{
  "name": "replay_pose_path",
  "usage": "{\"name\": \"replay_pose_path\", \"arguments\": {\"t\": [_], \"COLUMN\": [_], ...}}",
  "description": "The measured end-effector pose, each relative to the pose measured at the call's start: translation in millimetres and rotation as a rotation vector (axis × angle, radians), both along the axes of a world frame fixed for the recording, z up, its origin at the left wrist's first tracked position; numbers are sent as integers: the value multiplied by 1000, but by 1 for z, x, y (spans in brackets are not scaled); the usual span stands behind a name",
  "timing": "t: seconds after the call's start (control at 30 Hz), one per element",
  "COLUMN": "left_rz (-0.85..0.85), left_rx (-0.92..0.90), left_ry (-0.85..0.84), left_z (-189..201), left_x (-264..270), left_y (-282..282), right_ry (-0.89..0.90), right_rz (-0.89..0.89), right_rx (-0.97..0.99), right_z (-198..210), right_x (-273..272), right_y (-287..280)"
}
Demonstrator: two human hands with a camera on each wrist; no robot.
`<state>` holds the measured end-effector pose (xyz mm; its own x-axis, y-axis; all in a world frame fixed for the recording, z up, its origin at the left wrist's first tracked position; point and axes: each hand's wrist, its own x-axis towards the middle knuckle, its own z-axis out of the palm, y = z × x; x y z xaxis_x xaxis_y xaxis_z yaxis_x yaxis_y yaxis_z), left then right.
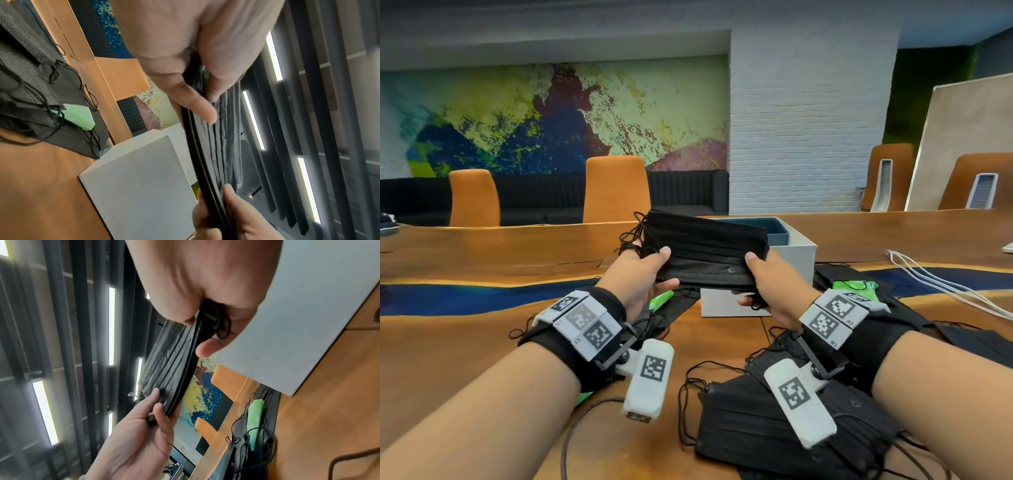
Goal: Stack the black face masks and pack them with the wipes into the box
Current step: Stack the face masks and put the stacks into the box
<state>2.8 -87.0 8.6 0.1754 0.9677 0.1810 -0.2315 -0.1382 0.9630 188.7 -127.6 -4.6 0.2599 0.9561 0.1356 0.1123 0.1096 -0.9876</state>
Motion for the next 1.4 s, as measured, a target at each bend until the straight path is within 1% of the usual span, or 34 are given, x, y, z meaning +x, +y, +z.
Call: {"name": "replay_pose_path", "arguments": {"t": [0.07, 0.13, 0.23, 0.3, 0.47, 0.6, 0.73, 0.87, 0.93, 1.03, 1.1, 1.2, 1.27, 1.33, 1.4], "left_rz": [-9, -8, 2, 7, 18, 15, 8, -14, -55, -134, -136, -56, -23, -55, -133], "left_rx": [-30, -46, -40, -25, 18, 61, 102, 109, 101, 74, 94, 99, 43, -56, -116], "left_ry": [3, 41, 121, 144, 143, 129, 115, 165, 211, 311, 402, 501, 577, 650, 697], "left_z": [2, 3, 4, 5, 8, 14, 25, 40, 49, 60, 64, 57, 46, 34, 23], "left_x": [-2, -6, -11, -12, -5, 3, 11, 24, 30, 38, 41, 45, 47, 49, 54], "left_y": [-1, -1, -5, -8, -16, -20, -12, 5, 15, 34, 53, 84, 103, 116, 125], "right_ry": [-16, -36, -46, -41, 62, 98, 160, 232, 262, 288, 310, 305, 263, 206, 142], "right_rz": [4, 13, 13, 25, 72, 39, 8, -47, -83, -132, -156, -202, -225, -252, -282], "right_rx": [2, 19, 57, 67, 46, 94, 144, 137, 126, 97, 100, 110, 89, 46, -14], "right_z": [4, 9, 17, 22, 30, 38, 46, 56, 62, 75, 84, 97, 103, 105, 106], "right_x": [1, 2, 9, 13, 12, 16, 28, 46, 57, 77, 92, 112, 123, 132, 141], "right_y": [-3, -8, -16, -22, -36, -44, -41, -27, -13, 13, 31, 56, 73, 90, 109]}}
